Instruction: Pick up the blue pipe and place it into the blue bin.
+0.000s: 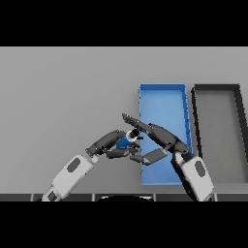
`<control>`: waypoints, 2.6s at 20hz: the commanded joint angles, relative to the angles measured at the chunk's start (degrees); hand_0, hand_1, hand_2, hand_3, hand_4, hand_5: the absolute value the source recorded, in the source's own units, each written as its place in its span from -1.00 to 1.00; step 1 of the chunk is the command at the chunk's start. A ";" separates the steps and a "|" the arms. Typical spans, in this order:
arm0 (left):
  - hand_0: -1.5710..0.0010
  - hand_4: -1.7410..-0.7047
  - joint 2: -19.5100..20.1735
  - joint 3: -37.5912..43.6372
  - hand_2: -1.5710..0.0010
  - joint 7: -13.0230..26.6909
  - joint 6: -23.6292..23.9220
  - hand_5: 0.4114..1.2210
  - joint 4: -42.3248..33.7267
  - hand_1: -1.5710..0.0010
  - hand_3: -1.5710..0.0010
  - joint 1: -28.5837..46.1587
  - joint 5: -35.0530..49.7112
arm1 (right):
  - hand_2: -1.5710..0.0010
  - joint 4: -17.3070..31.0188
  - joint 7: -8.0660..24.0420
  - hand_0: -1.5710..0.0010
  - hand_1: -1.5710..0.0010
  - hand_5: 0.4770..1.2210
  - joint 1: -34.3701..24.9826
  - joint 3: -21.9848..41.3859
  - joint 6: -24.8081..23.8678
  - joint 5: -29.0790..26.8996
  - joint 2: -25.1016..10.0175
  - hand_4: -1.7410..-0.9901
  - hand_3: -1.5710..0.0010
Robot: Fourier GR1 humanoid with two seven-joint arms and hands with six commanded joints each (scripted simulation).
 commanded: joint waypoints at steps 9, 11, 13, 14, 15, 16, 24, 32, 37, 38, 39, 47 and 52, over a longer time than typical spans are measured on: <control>-1.00 -0.95 -0.06 0.09 -1.00 1.61 -2.06 1.00 0.25 -0.99 -0.78 -0.91 2.13 | 0.85 9.50 1.88 0.93 0.89 -0.89 -9.63 1.15 2.19 0.44 4.62 0.26 0.94; -0.57 -0.75 1.29 -0.67 -0.39 2.03 -0.60 1.00 0.74 -0.43 -0.17 -1.68 -2.32 | 0.58 10.03 1.85 0.64 0.60 -0.86 -10.81 1.23 2.65 0.26 4.92 0.04 0.71; -0.12 -0.75 2.52 -1.16 -0.01 2.71 1.02 1.00 -0.70 -0.06 0.15 -1.97 -5.00 | 0.09 10.12 1.77 0.11 0.09 -0.80 -10.94 1.96 3.81 0.00 5.32 -0.23 0.28; -0.14 -0.80 2.09 -1.39 -0.08 2.99 1.36 1.00 -0.50 -0.10 0.16 -1.98 -5.27 | -0.13 10.98 2.51 -0.11 -0.13 -0.74 -11.99 2.26 3.50 -0.37 6.19 -0.37 0.11; -0.31 -0.84 1.57 -0.99 -0.26 2.09 1.58 0.93 -0.73 -0.28 0.21 -1.11 -4.21 | -0.30 10.91 2.80 -0.29 -0.30 -0.66 -11.70 2.06 3.86 -2.17 6.03 -0.47 -0.06; -0.45 -0.87 0.87 -0.39 -0.41 1.15 1.07 0.94 -1.00 -0.43 0.27 -0.58 -2.16 | -0.44 11.52 3.70 -0.43 -0.44 -0.53 -12.42 2.37 3.16 -2.83 7.06 -0.39 -0.24; -0.91 -0.98 1.15 -0.15 -0.90 0.84 0.78 0.99 -0.53 -0.85 0.33 -0.54 -1.26 | -0.91 10.28 -0.91 -0.90 -0.91 0.71 -10.23 1.97 3.46 3.48 8.70 -0.28 -0.87; 0.20 0.09 3.94 -1.57 0.33 -0.09 -2.88 0.98 -0.10 0.35 0.73 -2.26 -1.15 | -0.98 8.19 2.14 -0.98 -0.98 0.95 -8.47 -0.24 6.95 3.21 12.47 -0.31 -0.98; 0.74 0.60 5.17 -1.90 0.78 -0.76 -2.08 0.21 1.02 0.79 0.91 -2.89 -4.10 | -0.99 7.81 2.21 -0.99 -0.99 0.98 -7.22 -1.39 7.94 3.89 15.24 -0.32 -0.99; 0.79 0.66 5.25 -2.06 0.83 0.11 -1.56 0.06 0.59 0.83 0.93 -2.76 -4.26 | -1.00 7.63 2.95 -1.00 -1.00 0.99 -7.69 -1.71 7.72 4.13 15.77 -0.32 -0.99; 0.83 0.71 4.95 -2.10 0.86 0.96 -1.10 -0.06 1.14 0.86 0.94 -3.44 -4.79 | -1.00 7.31 2.79 -1.00 -1.00 0.99 -7.30 -1.81 7.93 4.47 15.95 -0.32 -1.00; 0.97 0.68 4.70 -1.57 0.98 6.32 0.15 -0.50 0.13 0.98 0.99 -1.05 -2.61 | -1.00 7.99 2.16 -1.00 -1.00 1.00 -7.92 -4.22 8.00 5.15 17.84 -0.33 -1.00; 0.99 0.68 5.35 -1.70 0.99 5.97 -0.16 -0.68 0.82 0.99 1.00 -0.78 -3.25 | -1.00 6.71 13.16 -1.00 -1.00 1.00 -11.41 -8.04 2.61 -13.19 19.25 -0.34 -1.00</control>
